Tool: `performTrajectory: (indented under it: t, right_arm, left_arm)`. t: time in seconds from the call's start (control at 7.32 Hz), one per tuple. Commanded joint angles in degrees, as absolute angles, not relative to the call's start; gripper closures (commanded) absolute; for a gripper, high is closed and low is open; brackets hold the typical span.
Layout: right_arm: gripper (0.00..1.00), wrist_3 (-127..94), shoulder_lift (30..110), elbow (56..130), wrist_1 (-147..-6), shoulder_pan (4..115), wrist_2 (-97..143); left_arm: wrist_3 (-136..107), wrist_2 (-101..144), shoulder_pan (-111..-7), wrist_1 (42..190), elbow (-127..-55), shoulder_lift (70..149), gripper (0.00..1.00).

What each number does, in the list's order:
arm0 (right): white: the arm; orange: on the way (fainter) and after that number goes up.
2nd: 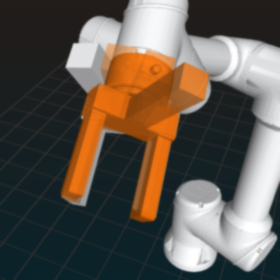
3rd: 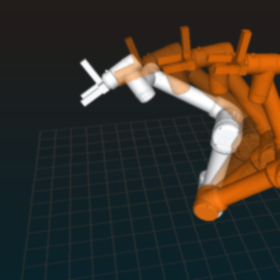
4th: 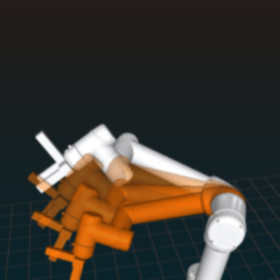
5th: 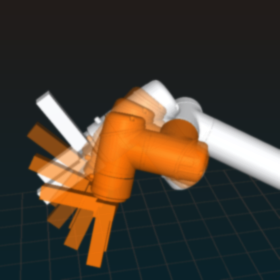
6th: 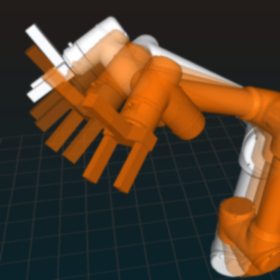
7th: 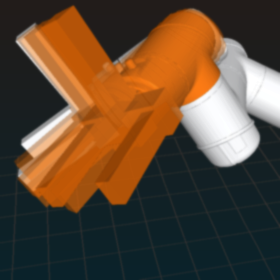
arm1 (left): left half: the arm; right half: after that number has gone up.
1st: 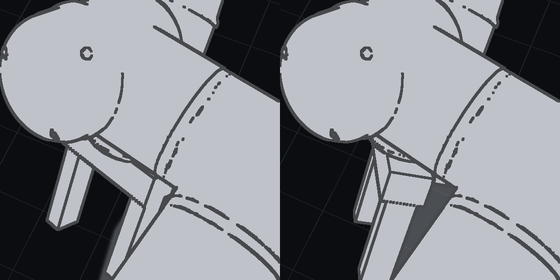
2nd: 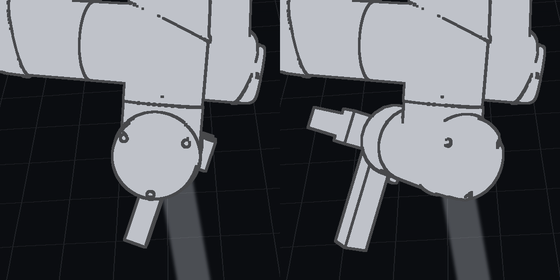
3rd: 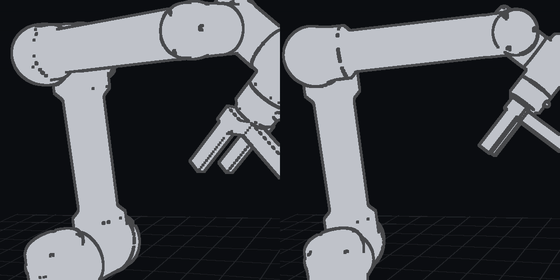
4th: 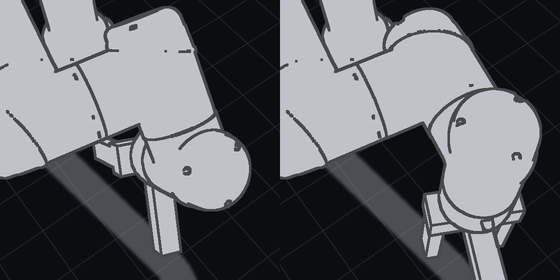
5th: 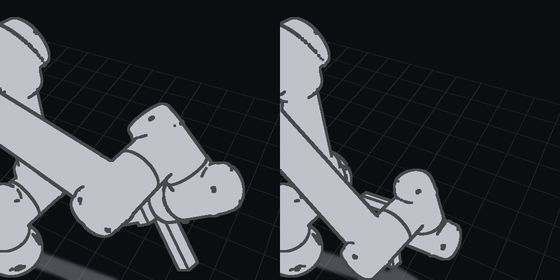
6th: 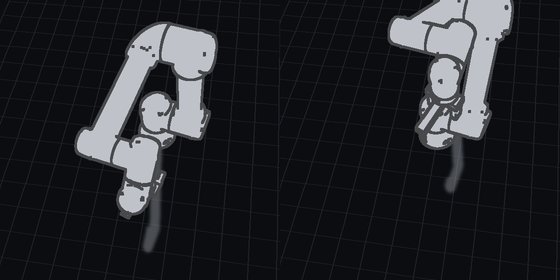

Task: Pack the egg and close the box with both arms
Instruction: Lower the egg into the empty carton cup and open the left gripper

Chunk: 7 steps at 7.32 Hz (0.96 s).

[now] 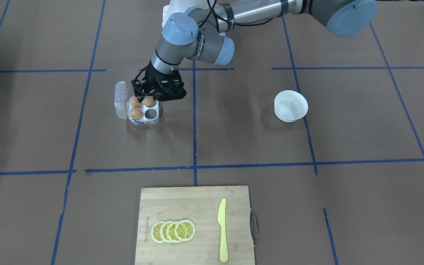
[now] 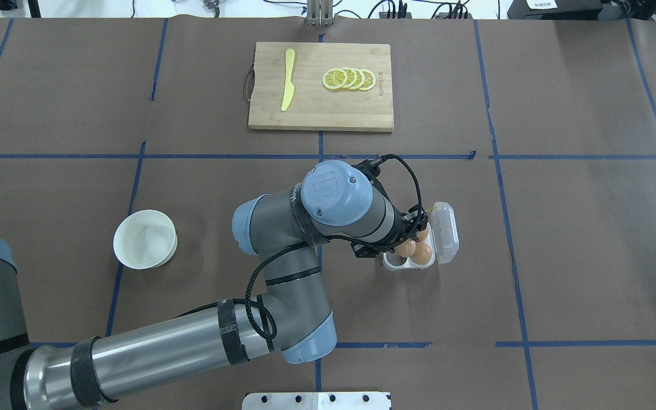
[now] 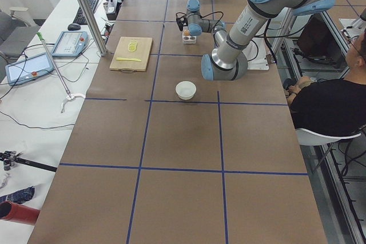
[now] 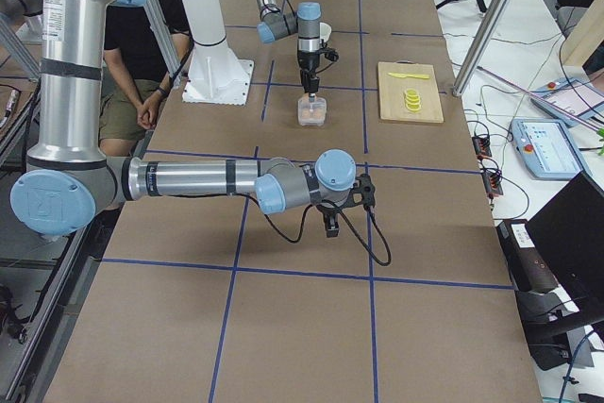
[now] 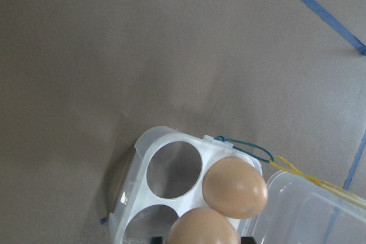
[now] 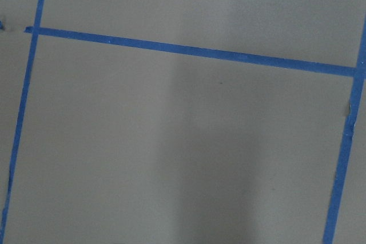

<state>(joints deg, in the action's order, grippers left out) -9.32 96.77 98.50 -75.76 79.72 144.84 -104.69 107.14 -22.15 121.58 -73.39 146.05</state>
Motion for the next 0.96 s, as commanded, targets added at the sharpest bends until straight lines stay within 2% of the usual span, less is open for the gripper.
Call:
performTrajectory:
  t: [0.0, 0.14, 0.27, 0.55, 0.82]
  right_arm:
    - [0.0, -9.3, 96.9, 98.9, -75.8, 79.7, 144.8]
    - [0.0, -9.3, 96.9, 98.9, -75.8, 79.7, 144.8]
    - [0.0, -9.3, 96.9, 98.9, -75.8, 79.7, 144.8]
    - [0.0, -11.3, 96.7, 98.9, -75.7, 79.6, 144.8]
    - [0.0, -15.7, 96.0, 99.8, -75.6, 76.6, 144.2]
  left_arm:
    - [-104.4, 107.1, -22.1, 121.6, -74.4, 144.9, 0.21]
    - [-103.8, 107.1, -22.1, 121.6, -75.0, 144.6, 0.2]
    - [-103.6, 107.1, -22.1, 121.6, -75.0, 144.6, 0.09]
    - [-102.0, 107.1, -22.7, 121.0, -76.8, 144.5, 0.09]
    - [-98.5, 107.5, -25.9, 119.8, -86.4, 135.7, 0.11]
